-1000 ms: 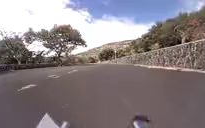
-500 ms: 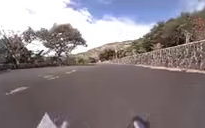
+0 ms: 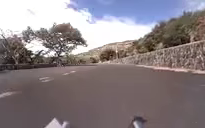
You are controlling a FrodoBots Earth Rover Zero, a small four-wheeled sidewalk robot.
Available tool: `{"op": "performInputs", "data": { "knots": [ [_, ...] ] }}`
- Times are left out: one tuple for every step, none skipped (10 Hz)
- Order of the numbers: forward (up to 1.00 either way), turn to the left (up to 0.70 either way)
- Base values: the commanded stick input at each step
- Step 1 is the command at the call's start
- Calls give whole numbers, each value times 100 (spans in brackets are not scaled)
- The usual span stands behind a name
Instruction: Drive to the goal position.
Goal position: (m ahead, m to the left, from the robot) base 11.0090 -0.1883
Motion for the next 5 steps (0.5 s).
{"op": "performInputs", "data": {
  "knots": [
    [85,0],
    [85,0],
    [85,0],
    [85,0],
    [85,0]
  ]
}}
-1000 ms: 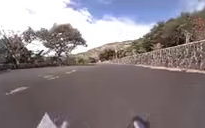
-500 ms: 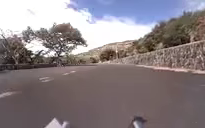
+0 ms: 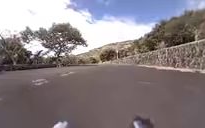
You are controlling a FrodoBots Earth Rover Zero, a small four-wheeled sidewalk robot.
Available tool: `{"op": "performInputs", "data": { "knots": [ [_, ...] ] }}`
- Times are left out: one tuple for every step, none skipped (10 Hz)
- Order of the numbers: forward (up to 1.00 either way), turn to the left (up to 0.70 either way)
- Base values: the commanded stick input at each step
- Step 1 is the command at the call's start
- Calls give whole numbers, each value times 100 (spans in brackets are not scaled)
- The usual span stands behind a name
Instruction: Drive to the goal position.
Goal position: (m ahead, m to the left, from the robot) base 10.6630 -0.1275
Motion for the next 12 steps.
{"op": "performInputs", "data": {
  "knots": [
    [85,0],
    [85,0],
    [85,0],
    [85,0],
    [85,0],
    [85,0],
    [85,0],
    [85,0],
    [85,0],
    [85,0],
    [85,0],
    [85,0]
  ]
}}
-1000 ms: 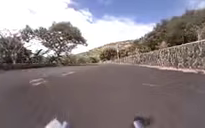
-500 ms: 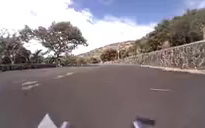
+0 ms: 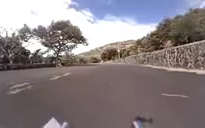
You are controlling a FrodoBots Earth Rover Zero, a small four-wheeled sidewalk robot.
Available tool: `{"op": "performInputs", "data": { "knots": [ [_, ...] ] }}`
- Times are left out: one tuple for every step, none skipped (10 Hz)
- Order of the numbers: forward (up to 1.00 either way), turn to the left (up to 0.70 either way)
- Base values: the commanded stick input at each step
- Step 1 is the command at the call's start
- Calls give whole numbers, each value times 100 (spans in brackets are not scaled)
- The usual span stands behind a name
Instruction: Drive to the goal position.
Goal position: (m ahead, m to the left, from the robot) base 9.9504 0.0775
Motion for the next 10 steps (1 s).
{"op": "performInputs", "data": {
  "knots": [
    [85,0],
    [85,0],
    [85,0],
    [85,0],
    [85,0],
    [85,0],
    [85,0],
    [85,0],
    [85,0],
    [85,0]
  ]
}}
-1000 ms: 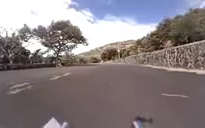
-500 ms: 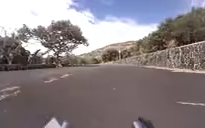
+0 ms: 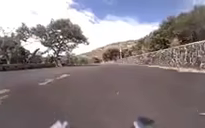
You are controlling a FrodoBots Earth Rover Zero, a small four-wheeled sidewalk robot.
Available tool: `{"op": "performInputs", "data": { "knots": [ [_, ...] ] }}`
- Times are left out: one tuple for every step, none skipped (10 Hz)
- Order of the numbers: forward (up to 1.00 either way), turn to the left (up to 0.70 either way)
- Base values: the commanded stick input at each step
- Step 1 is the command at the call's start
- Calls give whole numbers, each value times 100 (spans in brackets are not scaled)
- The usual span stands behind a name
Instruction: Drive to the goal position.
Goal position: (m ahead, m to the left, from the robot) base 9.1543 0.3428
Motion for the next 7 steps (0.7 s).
{"op": "performInputs", "data": {
  "knots": [
    [85,0],
    [85,0],
    [85,0],
    [85,0],
    [85,0],
    [85,0],
    [85,0]
  ]
}}
